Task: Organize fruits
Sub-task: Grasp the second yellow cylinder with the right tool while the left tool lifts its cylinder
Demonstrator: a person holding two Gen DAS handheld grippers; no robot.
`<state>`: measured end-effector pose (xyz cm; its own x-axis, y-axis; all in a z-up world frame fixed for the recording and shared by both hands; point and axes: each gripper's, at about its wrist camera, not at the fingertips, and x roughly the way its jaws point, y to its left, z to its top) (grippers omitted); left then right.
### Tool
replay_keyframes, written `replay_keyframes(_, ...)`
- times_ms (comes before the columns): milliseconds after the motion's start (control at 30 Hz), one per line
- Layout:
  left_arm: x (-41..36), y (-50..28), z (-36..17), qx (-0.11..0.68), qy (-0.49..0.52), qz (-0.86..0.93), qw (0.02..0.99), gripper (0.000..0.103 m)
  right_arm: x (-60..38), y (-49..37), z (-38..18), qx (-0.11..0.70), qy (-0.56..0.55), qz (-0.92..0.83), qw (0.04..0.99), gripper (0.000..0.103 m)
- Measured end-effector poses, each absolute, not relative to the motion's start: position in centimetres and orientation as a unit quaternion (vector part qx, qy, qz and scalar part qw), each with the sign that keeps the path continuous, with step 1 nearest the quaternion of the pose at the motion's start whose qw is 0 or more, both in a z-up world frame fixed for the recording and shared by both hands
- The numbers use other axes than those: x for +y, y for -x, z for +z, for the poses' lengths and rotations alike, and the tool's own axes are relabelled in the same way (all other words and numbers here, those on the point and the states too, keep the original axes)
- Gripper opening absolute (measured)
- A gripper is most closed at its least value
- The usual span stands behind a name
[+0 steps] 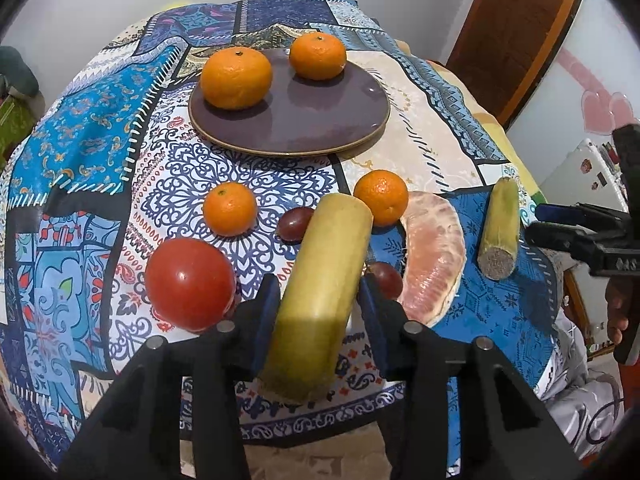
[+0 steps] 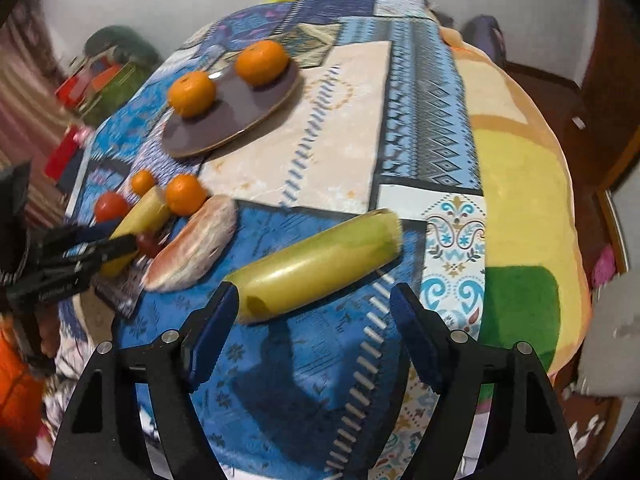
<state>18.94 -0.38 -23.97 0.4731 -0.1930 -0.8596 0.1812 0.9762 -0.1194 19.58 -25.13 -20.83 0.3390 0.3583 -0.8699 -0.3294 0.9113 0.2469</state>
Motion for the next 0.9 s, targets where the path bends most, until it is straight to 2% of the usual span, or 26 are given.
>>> replay_keyframes(300, 0.2, -17.9, -23.6, 0.498, 0.015, -0.102, 0.861, 0.041, -23.1, -21.5, -22.1, 0.543, -0.034, 0.211, 0.812, 0.078)
replay_keyframes(400, 0.3, -16.9, -23.3, 0.497, 0.013, -0.093, 0.862, 0.040, -22.2, -21.9, -22.7, 0.548, -0.024, 0.216, 0.808, 0.074)
replay_keyframes(567, 0.7, -16.3, -23.5, 0.506, 0.012, -0.093, 0.858, 0.040, -21.2, -21.2, -22.2, 0.531, 0.010, 0.242, 0.812, 0.051)
replay_keyframes(767, 0.0, -17.5, -24.0, 0.518, -0.001, -0.097, 0.850, 0.040, -22.1, -20.4, -21.7, 0.519, 0.049, 0.256, 0.814, 0.039)
replay_keyframes(900, -0.3, -18.4, -24.4, 0.521, 0.000, -0.103, 0.847, 0.040, -23.1, -21.3, -21.6, 0.530, 0.029, 0.254, 0.808, 0.037)
